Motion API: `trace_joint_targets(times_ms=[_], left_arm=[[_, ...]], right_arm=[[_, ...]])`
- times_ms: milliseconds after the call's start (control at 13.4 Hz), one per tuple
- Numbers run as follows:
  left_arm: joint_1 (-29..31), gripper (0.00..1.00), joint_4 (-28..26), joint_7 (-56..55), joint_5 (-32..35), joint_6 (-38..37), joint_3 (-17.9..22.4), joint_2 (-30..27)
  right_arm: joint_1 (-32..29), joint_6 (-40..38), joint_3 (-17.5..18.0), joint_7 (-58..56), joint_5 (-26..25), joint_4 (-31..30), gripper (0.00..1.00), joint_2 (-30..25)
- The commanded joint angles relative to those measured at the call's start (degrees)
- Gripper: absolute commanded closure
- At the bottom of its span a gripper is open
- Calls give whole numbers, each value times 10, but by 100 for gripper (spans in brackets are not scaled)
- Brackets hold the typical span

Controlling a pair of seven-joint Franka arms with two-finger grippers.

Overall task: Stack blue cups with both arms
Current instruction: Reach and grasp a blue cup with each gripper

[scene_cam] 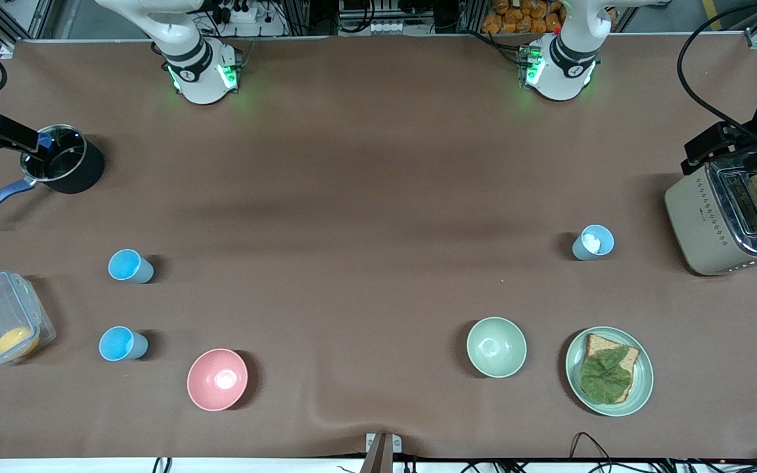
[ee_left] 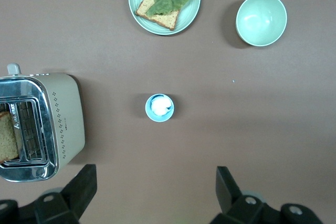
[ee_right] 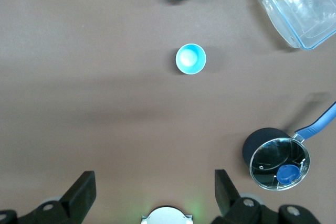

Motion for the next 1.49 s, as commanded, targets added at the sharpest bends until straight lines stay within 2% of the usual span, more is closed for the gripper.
trace_joint_targets(times_ms=[0,223,372,446,595,744,818,1041,1190,1339,1413], left_arm=[[-4,0,0,-2,-4,-13,4,-11],[3,0,0,3,-4,-14,5,2],[7,0,-16,4,-4,-3,5,26],[9,0,-44,4,-4,36,5,33],[9,0,-155,4,-1,164,6,18],[21,0,-231,4,9,262,5,26],[20,0,-259,4,8,300,3,35],[23,0,-289,4,9,365,3,82],[22,0,-334,4,9,440,3,103],[25,0,-371,4,9,494,3,122],[25,0,-383,4,9,513,3,130]], right_arm=[[4,-8,-5,-10,3,0,0,-2],[5,-6,-5,-9,4,-2,0,2],[3,-6,-5,-9,8,0,0,25],[-4,-6,-6,-9,8,-1,0,45],[-21,-4,-6,-10,9,-3,0,122],[-22,30,-6,-10,1,-2,0,210],[-25,53,-7,-11,0,-2,0,238],[-46,128,-7,-44,-7,-3,0,298],[-62,182,-7,-85,-3,-19,0,331],[-59,251,-6,-92,1,-66,0,330],[-51,256,-6,-86,3,-67,0,330]])
